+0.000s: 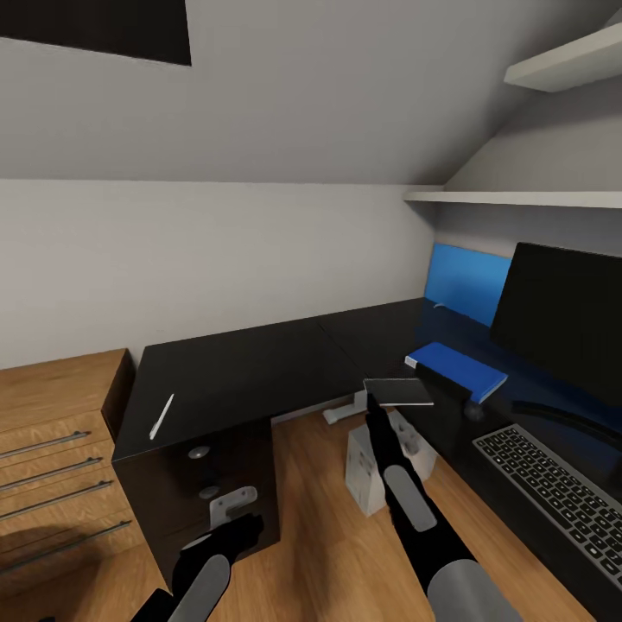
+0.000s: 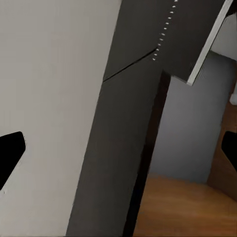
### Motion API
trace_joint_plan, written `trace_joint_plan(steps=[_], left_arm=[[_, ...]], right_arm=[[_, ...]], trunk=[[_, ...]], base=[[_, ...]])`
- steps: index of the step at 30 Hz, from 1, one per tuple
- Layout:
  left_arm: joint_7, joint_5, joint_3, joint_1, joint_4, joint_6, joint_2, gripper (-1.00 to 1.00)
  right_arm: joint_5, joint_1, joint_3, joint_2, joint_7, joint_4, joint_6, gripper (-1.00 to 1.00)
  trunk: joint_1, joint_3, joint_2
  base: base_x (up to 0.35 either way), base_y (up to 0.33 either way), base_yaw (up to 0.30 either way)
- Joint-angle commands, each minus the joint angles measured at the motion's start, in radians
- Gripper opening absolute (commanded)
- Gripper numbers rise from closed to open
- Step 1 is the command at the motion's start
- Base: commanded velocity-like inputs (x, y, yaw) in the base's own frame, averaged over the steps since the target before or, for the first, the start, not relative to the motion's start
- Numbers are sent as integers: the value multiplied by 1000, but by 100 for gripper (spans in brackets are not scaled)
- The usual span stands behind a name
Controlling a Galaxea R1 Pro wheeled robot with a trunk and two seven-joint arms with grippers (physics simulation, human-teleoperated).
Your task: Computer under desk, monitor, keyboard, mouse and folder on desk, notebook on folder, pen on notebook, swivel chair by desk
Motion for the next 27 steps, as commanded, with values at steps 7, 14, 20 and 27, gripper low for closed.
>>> trace_joint_plan(steps=[7,14,20,27], left_arm=[[8,6,-3,-1,-1,1,0,100],[7,6,-4,-1,-1,1,0,100],[7,5,-5,-1,-1,1,-1,100],[6,4,-6,-1,-1,1,-1,100]], right_arm=[[-156,-1,0,-2,12,30,-3,100],[-358,-1,-1,-2,13,58,-5,100],[-439,-1,0,-5,17,75,-6,100],[-439,-1,1,-5,18,91,-10,100]], trunk=[[0,-1,-1],[0,-1,-1],[0,-1,-1],[0,-1,-1]], base=[[0,0,0],[0,0,0],[0,0,0],[12,0,0]])
